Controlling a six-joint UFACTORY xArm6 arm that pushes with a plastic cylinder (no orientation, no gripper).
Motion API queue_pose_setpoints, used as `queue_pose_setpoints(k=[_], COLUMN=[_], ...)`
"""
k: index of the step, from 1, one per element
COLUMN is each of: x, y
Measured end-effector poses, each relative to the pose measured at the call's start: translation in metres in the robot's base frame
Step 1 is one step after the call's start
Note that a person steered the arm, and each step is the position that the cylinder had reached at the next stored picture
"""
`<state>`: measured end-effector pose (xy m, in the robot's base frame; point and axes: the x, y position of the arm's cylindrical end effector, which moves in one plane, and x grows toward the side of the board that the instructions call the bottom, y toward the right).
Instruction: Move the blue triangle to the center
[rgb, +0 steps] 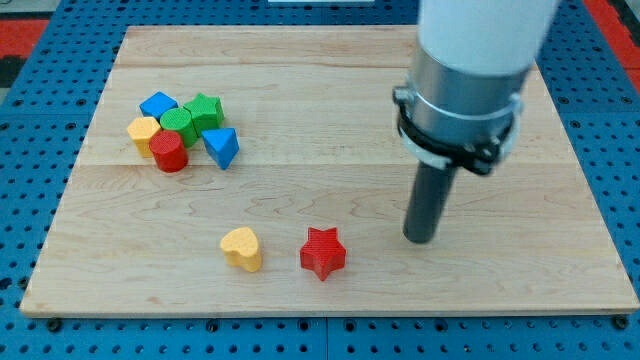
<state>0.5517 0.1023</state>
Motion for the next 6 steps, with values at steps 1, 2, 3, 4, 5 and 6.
queue_pose_setpoints(k=[1,2,3,4,5,6], x=[-0.022,-0.079,-0.082,-0.090,-0.126,-0.138], y=[-0.049,-0.115,-0.206,-0.259,-0.224,-0.170])
